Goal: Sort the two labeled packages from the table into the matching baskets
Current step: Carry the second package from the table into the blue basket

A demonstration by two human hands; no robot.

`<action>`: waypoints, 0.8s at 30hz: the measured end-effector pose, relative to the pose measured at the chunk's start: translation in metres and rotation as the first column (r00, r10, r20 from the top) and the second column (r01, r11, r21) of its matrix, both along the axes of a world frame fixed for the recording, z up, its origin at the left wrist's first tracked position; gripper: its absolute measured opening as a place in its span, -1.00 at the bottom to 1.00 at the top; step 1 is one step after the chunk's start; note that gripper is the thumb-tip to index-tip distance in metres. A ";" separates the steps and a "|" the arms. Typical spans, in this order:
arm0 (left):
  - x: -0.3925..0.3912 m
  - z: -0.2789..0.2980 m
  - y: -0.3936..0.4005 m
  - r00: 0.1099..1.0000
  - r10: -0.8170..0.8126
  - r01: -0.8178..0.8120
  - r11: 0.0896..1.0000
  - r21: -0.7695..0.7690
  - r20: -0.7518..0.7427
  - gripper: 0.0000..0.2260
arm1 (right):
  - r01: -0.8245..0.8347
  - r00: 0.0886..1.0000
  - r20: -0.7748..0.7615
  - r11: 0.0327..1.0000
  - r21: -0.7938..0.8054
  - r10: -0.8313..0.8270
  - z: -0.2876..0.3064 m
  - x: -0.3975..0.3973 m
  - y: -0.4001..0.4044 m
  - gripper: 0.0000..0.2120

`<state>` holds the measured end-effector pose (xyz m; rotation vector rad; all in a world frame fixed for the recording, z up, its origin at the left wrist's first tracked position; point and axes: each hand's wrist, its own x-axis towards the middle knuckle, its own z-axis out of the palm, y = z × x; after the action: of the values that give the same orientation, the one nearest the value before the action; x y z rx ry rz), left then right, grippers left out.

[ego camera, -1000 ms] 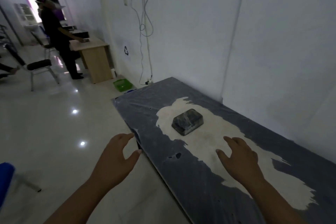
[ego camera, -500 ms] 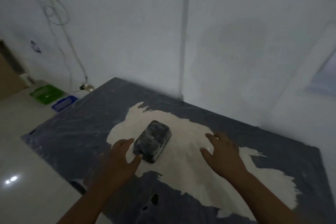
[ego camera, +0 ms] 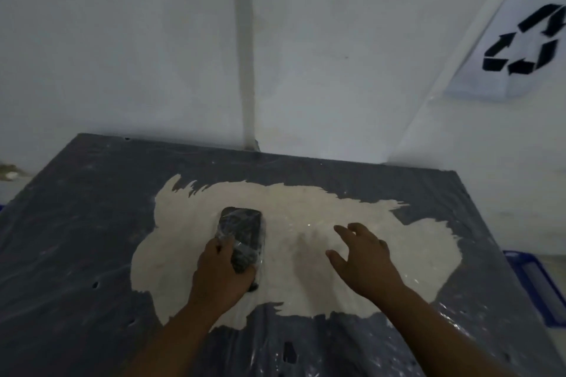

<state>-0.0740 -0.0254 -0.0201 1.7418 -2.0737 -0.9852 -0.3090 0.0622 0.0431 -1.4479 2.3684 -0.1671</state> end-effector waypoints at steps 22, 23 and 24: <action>0.011 0.067 -0.055 0.563 0.670 -0.066 0.619 0.782 -0.483 -0.54 | 0.085 0.996 0.020 0.992 -0.093 -0.084 0.024 -0.007 0.024 -0.45; 0.014 0.076 -0.056 0.519 0.683 -0.012 0.607 0.794 -0.514 -0.53 | 0.087 0.996 0.026 0.990 -0.110 -0.085 0.027 -0.008 0.023 -0.45; 0.017 0.083 -0.057 0.478 0.694 0.035 0.597 0.801 -0.538 -0.52 | 0.087 0.996 0.031 0.988 -0.127 -0.083 0.031 -0.009 0.023 -0.45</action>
<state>-0.0572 -0.0820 0.0628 1.3653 -0.6011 -2.1317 -0.3177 0.0853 0.0736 -1.3918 2.4390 -0.3639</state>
